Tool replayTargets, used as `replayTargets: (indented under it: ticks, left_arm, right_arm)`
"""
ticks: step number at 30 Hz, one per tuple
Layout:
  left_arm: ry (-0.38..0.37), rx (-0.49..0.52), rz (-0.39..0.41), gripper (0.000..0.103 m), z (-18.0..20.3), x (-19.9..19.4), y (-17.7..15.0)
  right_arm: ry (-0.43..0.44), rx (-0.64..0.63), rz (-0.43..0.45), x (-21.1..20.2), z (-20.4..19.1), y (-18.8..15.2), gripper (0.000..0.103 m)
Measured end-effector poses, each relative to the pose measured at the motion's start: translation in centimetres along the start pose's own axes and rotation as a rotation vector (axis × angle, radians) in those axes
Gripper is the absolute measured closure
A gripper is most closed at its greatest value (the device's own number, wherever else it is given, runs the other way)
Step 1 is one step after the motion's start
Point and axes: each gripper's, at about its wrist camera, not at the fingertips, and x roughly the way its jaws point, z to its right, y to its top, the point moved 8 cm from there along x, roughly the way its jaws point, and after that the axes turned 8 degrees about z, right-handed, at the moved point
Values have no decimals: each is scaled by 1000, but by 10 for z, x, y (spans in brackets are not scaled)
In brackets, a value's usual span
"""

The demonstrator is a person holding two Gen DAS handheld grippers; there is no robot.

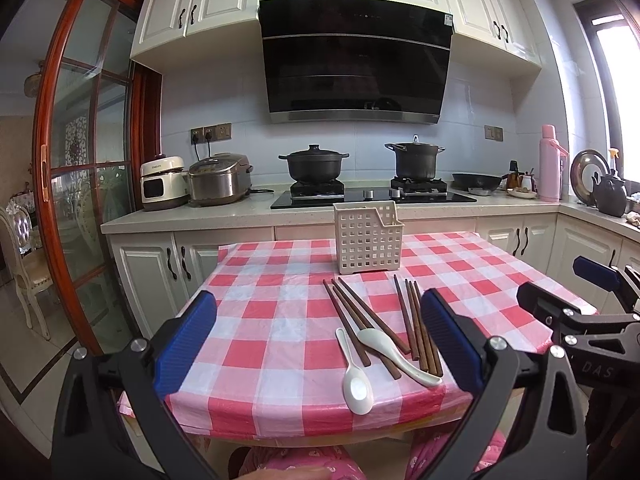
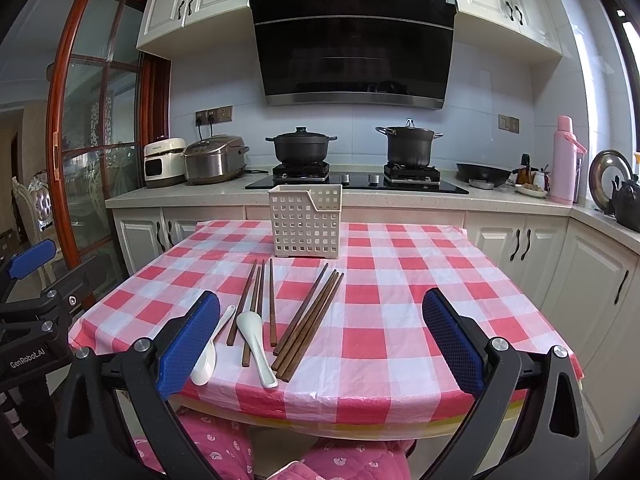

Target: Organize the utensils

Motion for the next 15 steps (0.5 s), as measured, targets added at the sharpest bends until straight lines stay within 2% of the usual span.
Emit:
replayTargets:
  ticks: [15]
  left_arm:
    - [0, 0, 0, 5, 1, 0, 0]
  right_arm:
    - [0, -1, 0, 0, 0, 0, 8]
